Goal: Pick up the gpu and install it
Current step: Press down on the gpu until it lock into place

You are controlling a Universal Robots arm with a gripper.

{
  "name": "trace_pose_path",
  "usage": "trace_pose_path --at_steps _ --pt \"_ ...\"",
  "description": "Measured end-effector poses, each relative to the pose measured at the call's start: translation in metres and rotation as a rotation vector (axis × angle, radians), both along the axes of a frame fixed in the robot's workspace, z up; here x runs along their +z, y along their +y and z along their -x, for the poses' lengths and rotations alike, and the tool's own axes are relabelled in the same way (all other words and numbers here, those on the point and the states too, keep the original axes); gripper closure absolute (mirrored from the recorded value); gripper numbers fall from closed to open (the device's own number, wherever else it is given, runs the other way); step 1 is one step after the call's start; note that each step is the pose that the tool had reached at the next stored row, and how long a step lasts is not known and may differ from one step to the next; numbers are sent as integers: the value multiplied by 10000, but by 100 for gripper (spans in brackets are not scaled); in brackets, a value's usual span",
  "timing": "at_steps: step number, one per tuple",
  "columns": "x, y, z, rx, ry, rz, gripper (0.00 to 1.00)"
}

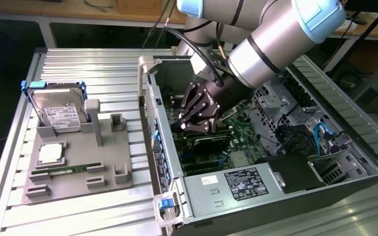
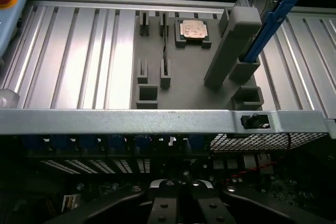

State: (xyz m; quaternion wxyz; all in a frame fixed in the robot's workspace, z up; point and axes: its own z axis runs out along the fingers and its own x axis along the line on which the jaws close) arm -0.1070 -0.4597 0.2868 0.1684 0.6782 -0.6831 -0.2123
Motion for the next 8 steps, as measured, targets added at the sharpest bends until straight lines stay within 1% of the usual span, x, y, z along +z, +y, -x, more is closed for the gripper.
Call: trace_pose_path --at_steps 2,4,6,8 --pt "30 4 -11 0 2 4 89" --pt "31 6 -31 0 1 4 89" --pt "32 8 -37 0 -7 30 89" --pt "29 8 -37 -1 -66 53 89"
